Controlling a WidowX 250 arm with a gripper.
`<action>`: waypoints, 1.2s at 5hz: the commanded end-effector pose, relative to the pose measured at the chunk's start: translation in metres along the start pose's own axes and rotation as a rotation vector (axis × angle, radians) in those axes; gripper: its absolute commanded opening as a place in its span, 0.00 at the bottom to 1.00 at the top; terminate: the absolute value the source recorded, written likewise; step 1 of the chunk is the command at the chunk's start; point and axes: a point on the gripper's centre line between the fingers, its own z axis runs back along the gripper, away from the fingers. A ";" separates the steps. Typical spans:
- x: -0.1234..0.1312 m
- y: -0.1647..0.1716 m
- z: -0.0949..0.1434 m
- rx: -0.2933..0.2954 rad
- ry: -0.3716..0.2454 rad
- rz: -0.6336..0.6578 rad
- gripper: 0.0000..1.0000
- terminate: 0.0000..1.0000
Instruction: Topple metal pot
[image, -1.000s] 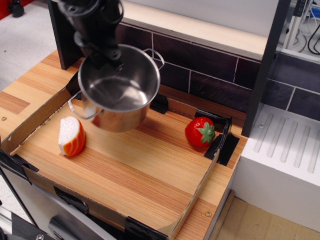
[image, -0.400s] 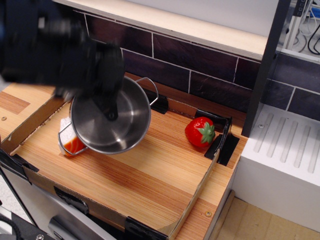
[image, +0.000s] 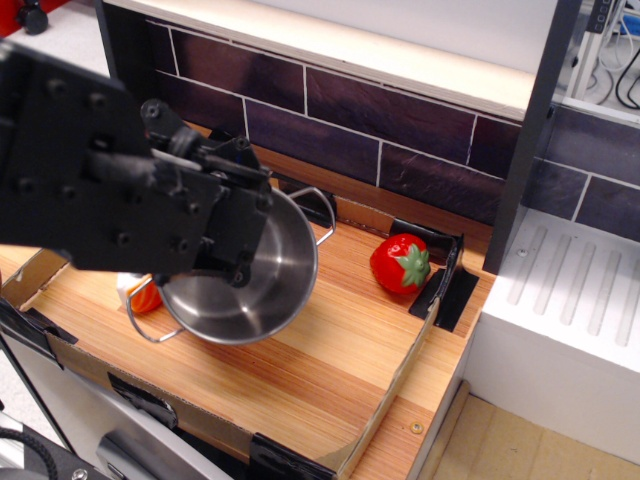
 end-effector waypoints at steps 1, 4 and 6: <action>0.016 -0.013 0.012 -0.003 -0.015 0.038 0.00 0.00; 0.010 -0.044 0.001 0.057 0.027 -0.014 1.00 0.00; -0.001 -0.049 0.033 -0.061 0.114 -0.044 1.00 0.00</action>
